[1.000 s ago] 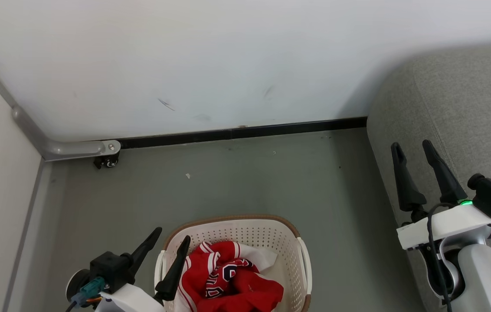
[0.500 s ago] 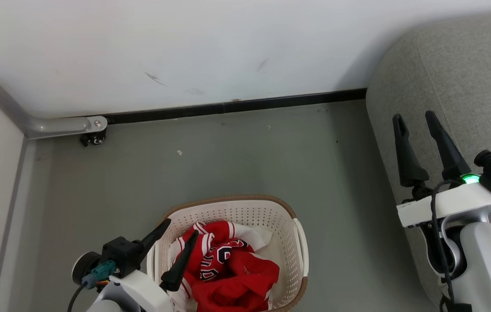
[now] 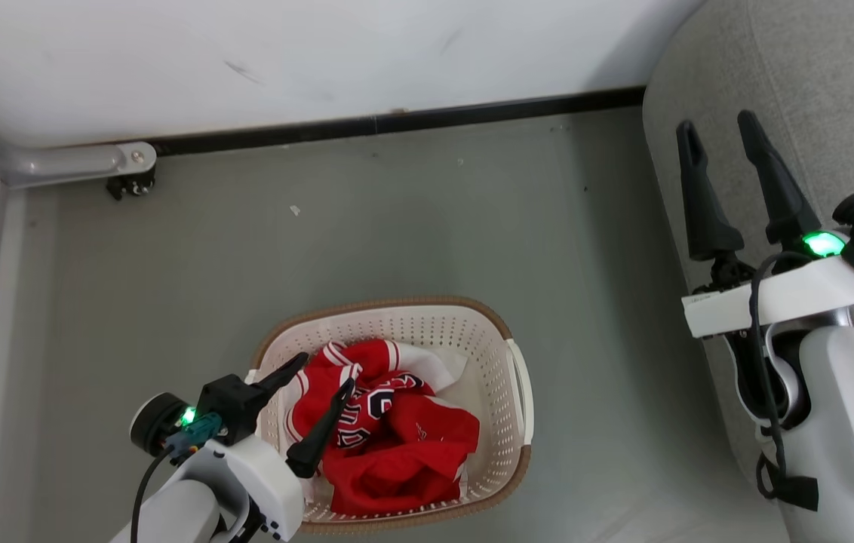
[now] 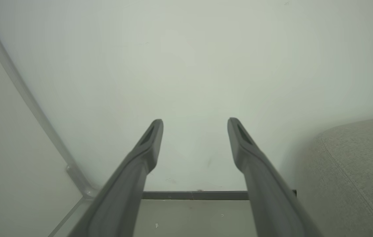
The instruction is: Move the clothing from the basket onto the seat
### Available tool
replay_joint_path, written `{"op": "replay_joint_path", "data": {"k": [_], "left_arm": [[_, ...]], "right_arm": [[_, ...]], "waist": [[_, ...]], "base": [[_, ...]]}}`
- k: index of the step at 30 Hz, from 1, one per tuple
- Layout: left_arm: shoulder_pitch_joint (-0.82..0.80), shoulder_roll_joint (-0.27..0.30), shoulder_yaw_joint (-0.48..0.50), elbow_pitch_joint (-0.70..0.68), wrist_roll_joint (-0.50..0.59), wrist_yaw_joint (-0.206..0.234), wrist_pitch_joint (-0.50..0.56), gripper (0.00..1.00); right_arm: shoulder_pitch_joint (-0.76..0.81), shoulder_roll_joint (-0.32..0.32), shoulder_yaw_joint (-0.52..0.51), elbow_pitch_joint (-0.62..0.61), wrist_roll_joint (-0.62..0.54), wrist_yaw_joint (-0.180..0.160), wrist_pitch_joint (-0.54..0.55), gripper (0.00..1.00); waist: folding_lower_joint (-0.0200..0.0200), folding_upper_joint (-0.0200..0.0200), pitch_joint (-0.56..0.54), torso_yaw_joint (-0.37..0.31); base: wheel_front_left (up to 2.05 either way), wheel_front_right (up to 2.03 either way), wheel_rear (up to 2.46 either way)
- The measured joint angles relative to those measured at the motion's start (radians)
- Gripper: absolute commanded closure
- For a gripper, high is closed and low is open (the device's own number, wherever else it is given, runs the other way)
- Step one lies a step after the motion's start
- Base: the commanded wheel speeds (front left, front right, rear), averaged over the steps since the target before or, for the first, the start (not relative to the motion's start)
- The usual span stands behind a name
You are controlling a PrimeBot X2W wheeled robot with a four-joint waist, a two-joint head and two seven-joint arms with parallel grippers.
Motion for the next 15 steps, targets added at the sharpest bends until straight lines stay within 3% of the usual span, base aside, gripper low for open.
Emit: {"op": "replay_joint_path", "data": {"k": [15], "left_arm": [[-0.144,0.007,-0.102,0.097,0.008,0.000,0.057,0.00]], "right_arm": [[-0.072,0.000,0.011,-0.030,0.001,0.000,-0.001,0.00]], "waist": [[-0.0001,0.0000,0.137,-0.012]], "base": [[0.00,0.00,0.00]]}}
